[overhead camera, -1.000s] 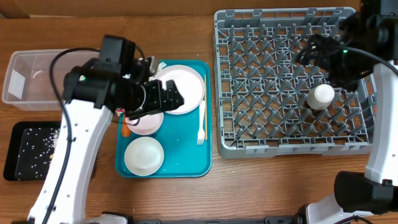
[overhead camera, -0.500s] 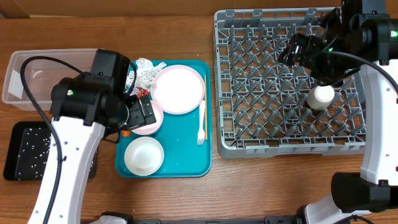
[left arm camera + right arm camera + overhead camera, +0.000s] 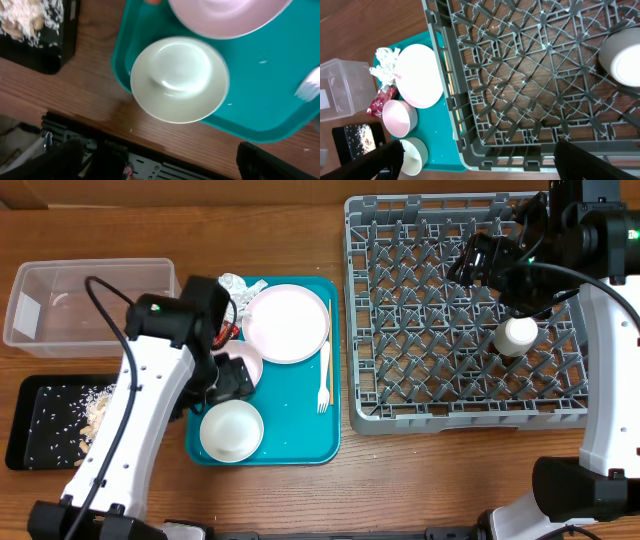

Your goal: Sort waste into correct bins and load items into the dishwasher rack

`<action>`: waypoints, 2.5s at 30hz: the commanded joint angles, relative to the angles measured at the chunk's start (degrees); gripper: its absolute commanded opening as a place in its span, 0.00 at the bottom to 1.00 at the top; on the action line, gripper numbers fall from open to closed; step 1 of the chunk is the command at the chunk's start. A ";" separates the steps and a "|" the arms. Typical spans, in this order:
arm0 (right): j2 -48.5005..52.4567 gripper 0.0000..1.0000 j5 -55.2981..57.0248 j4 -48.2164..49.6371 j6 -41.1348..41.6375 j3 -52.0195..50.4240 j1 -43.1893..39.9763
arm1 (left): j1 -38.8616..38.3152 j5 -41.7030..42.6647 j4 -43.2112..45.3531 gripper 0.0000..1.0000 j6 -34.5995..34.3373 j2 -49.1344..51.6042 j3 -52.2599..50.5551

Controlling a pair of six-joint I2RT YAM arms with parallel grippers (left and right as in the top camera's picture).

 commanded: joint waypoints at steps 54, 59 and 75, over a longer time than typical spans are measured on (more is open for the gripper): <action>-0.37 1.00 -0.48 0.35 -0.63 0.76 0.00 | 13.77 15.28 23.45 0.54 2.10 0.13 -28.65; -0.37 1.00 -0.48 0.35 -0.63 0.76 0.00 | 12.31 18.47 25.14 0.52 3.15 0.13 -28.65; -0.37 1.00 -0.48 0.35 -0.63 0.76 0.00 | -1.18 25.31 25.09 0.33 4.52 0.04 -21.81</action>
